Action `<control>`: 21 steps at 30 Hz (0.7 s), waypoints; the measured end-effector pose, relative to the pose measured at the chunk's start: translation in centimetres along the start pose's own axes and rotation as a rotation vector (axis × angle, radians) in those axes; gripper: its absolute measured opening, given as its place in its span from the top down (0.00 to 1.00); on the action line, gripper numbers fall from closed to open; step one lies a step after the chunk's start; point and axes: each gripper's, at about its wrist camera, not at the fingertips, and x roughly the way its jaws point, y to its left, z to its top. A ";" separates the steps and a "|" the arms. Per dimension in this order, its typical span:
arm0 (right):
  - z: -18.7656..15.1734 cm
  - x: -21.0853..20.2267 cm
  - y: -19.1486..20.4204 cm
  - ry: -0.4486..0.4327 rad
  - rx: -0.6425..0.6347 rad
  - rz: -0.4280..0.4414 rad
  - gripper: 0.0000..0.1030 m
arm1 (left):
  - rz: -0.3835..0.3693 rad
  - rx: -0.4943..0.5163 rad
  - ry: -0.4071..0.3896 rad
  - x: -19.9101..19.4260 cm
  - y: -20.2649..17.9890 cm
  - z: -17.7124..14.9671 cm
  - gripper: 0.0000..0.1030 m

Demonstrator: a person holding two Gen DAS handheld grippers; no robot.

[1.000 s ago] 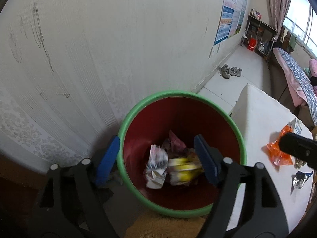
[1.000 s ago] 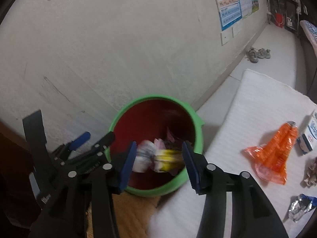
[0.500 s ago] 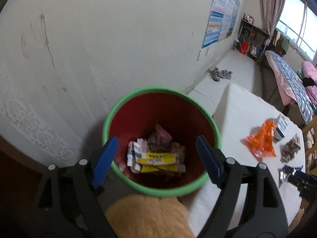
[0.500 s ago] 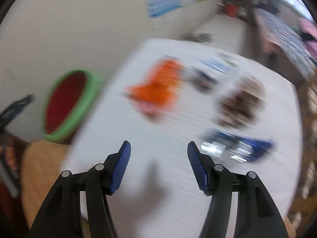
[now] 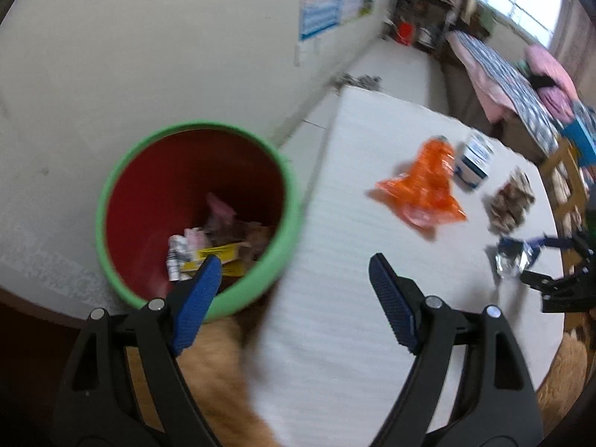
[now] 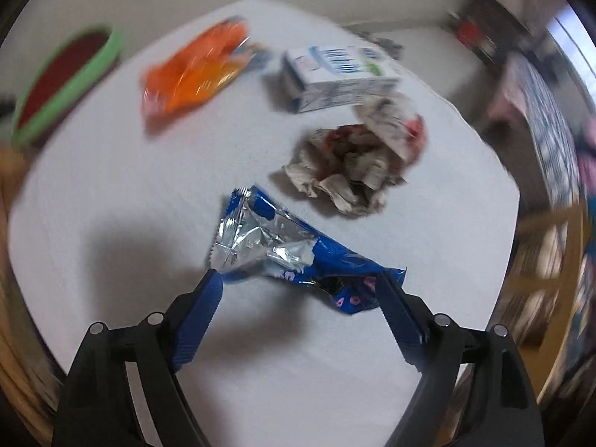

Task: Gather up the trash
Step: 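Grasp the orange snack bag with the left tool while the right tool grasps the blue-silver wrapper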

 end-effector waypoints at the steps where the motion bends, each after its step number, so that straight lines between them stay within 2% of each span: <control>1: 0.0 0.6 0.0 0.018 -0.022 0.010 0.29 | -0.012 0.010 0.003 0.2 -0.7 0.1 0.24; 2: -0.2 1.2 -0.2 0.039 -0.021 0.030 0.47 | -0.030 0.021 0.007 0.5 -1.7 0.5 0.24; 3: -0.3 1.8 -0.4 0.056 -0.010 0.048 0.72 | -0.039 0.027 0.010 0.8 -2.4 0.6 0.24; 4: -0.6 2.3 -0.7 0.071 0.009 0.045 0.76 | -0.053 0.039 0.013 1.4 -3.4 1.1 0.24; 5: -1.0 2.2 -1.0 0.053 0.024 0.020 0.88 | -0.054 0.049 0.016 1.8 -4.0 1.3 0.24; 6: -1.3 1.8 -1.4 0.038 0.051 0.027 0.90 | -0.057 0.064 0.019 2.5 -4.9 1.8 0.24; 9: -3.3 -0.4 -3.4 -0.051 0.272 0.221 0.91 | -0.087 0.083 0.016 3.9 -7.0 3.4 0.24; 11: -4.8 -1.4 -3.5 -0.067 0.345 0.238 0.91 | -0.128 0.094 0.018 5.5 -8.6 4.7 0.21; 15: -7.7 -2.6 -2.6 -0.082 0.431 0.275 0.90 | -0.150 0.080 0.064 9.4 -11.0 7.2 0.20; 17: -9.1 -3.1 -1.9 -0.082 0.483 0.289 0.89 | -0.143 0.109 0.071 11.0 -12.2 8.0 0.20; 20: -10.3 -3.6 -0.5 -0.066 0.502 0.337 0.88 | -0.121 0.138 0.123 13.6 -13.5 8.6 0.20; 21: -10.4 -3.9 0.3 -0.060 0.495 0.344 0.83 | -0.126 0.139 0.143 14.4 -13.7 8.7 0.20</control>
